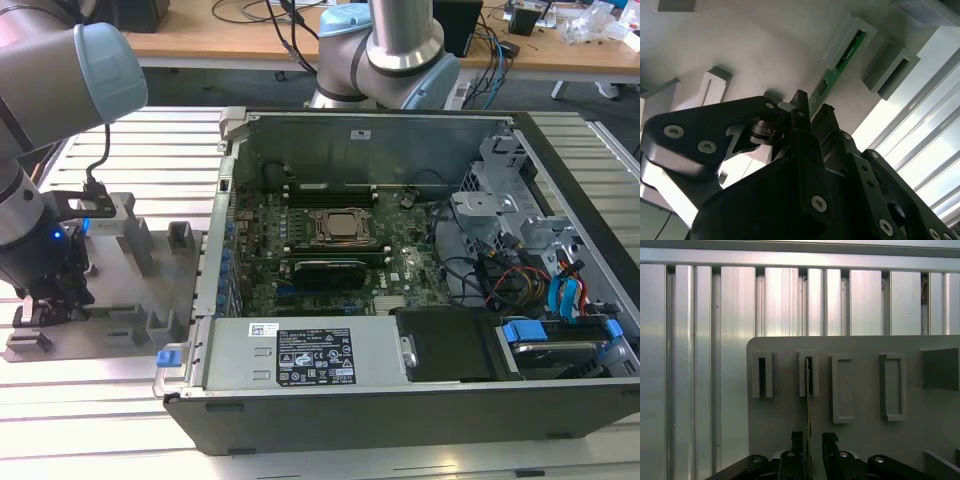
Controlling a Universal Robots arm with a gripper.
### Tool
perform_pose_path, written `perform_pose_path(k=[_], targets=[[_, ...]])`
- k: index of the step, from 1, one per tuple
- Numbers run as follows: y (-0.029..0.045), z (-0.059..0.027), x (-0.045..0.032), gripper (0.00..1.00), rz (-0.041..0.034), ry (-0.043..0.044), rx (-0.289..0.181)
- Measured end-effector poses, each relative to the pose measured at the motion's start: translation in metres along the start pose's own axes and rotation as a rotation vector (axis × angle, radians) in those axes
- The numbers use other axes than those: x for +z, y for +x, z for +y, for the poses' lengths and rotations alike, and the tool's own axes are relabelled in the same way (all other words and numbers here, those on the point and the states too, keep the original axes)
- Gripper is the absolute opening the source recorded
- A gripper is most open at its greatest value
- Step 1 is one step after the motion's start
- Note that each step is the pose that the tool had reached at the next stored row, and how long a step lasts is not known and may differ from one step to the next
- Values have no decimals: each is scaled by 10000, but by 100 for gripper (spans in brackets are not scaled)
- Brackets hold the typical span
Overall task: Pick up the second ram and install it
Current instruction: 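Pick up the second ram and move it above second insertion slot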
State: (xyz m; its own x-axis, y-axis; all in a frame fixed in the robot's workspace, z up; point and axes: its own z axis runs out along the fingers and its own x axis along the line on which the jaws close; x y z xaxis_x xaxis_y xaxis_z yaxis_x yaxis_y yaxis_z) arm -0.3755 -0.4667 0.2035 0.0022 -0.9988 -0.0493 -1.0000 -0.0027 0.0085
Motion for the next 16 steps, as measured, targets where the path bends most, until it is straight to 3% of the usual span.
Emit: perform_pose_path(k=[1,2,5,7,8,16], targets=[[1,2,6,30,94,5,16],[1,3,8,30,122,3,26],[0,3,8,29,121,4,27],[0,3,8,15,121,4,27],[0,3,8,13,121,4,27],[0,2,8,13,121,4,27]])
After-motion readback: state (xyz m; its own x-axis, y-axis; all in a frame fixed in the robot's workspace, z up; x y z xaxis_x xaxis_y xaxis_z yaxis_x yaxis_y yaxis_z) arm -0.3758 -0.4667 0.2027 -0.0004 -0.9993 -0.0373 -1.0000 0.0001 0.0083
